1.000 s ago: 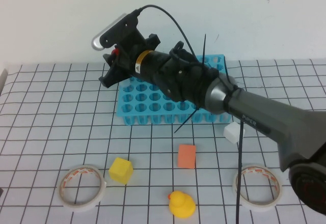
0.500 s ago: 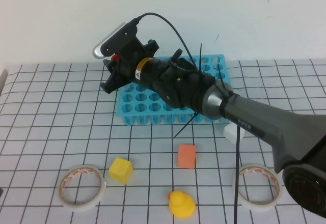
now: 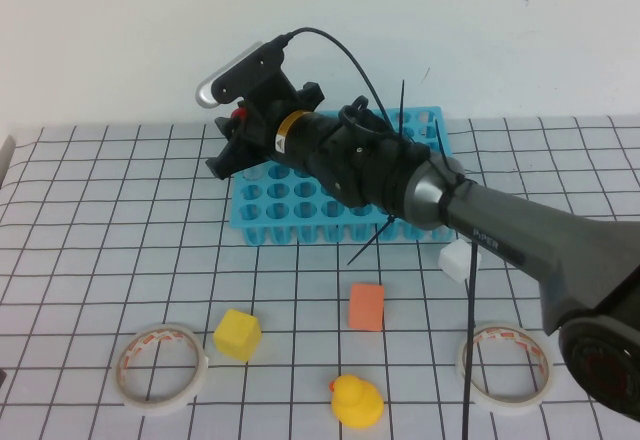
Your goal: Place the test tubes
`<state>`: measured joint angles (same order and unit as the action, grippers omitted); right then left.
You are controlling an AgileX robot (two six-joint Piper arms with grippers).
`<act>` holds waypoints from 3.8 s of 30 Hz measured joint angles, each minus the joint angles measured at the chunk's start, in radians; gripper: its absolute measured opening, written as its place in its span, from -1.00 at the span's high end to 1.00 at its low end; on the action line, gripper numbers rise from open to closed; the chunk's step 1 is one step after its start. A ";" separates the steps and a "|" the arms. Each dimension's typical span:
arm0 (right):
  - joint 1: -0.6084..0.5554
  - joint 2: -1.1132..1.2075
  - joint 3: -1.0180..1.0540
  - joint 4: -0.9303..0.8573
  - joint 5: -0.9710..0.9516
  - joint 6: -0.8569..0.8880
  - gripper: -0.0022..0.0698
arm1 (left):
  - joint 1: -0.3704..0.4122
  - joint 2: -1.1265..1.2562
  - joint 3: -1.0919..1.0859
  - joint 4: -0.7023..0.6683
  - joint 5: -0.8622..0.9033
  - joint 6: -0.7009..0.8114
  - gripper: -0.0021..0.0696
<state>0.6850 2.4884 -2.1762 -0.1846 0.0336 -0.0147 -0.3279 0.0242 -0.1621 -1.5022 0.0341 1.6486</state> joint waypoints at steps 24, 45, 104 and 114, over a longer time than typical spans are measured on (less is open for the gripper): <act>-0.002 0.045 0.000 0.024 -0.048 0.000 0.20 | 0.000 0.000 0.000 0.000 0.000 0.000 0.95; -0.002 -0.034 -0.002 0.002 -0.008 0.008 -0.23 | 0.000 0.000 0.000 -0.002 0.000 -0.003 0.95; -0.381 -2.397 1.983 0.042 0.319 -0.002 0.94 | 0.000 0.000 0.000 -0.002 0.000 0.000 0.95; -0.825 -2.459 2.064 0.166 0.319 -0.048 0.94 | 0.000 0.000 0.000 -0.002 0.000 0.000 0.95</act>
<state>-0.1397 0.0291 -0.1122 -0.0191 0.3523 -0.0623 -0.3279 0.0242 -0.1621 -1.5038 0.0341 1.6489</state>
